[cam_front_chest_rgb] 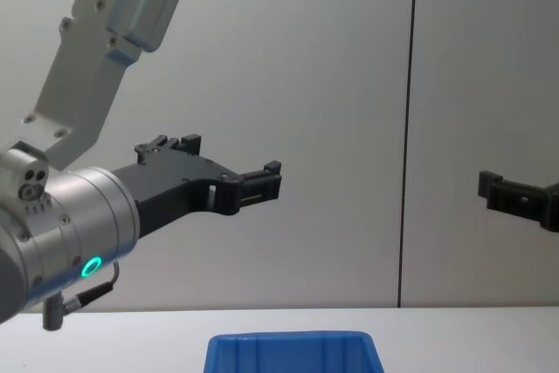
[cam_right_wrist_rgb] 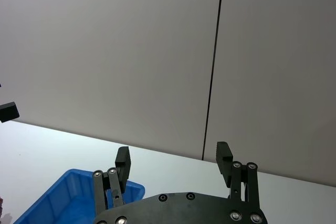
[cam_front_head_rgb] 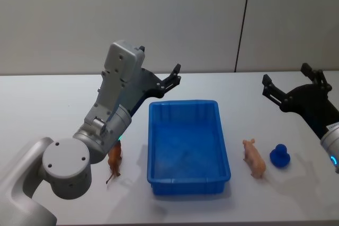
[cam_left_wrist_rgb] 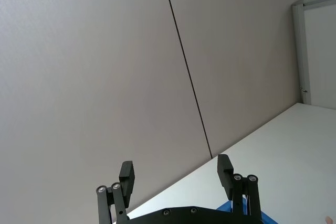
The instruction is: Pick up the two dolls from the table and place them into the box.
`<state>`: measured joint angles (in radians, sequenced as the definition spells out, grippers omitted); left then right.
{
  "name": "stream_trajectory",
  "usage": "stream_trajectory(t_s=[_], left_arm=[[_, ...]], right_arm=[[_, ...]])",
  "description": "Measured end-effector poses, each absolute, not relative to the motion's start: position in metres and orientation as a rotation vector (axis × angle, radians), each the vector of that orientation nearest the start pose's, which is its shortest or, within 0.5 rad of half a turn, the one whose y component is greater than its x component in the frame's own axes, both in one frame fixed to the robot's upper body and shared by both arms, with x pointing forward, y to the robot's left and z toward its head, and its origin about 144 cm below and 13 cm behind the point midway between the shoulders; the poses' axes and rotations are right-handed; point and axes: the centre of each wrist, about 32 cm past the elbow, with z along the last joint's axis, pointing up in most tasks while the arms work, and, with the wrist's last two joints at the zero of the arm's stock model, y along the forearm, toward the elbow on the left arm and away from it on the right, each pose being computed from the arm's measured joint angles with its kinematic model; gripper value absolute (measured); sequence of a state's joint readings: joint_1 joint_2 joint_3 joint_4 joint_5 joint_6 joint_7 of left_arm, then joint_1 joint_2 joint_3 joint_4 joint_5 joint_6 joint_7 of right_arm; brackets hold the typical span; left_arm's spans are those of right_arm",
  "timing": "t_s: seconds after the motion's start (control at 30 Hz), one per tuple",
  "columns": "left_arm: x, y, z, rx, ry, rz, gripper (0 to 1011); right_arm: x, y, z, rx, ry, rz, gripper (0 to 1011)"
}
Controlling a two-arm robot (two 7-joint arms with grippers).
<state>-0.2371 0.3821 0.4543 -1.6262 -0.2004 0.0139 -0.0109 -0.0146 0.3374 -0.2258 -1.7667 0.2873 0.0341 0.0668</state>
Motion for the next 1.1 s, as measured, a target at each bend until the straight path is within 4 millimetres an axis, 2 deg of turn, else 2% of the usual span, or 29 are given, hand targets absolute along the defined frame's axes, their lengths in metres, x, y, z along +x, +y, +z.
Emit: stream_trajectory(t_s=[0.3, 1.1], left_arm=[[0.492, 0.2, 1.205, 0.062, -0.264, 1.125, 1001], [0.488, 0.228, 1.209, 0.115, -0.146, 1.116, 1001]], right_arm=[[0.443, -0.237, 1.189, 0.026, -0.075, -1.229, 1001], [0.443, -0.237, 1.189, 0.026, -0.075, -1.23, 1001]])
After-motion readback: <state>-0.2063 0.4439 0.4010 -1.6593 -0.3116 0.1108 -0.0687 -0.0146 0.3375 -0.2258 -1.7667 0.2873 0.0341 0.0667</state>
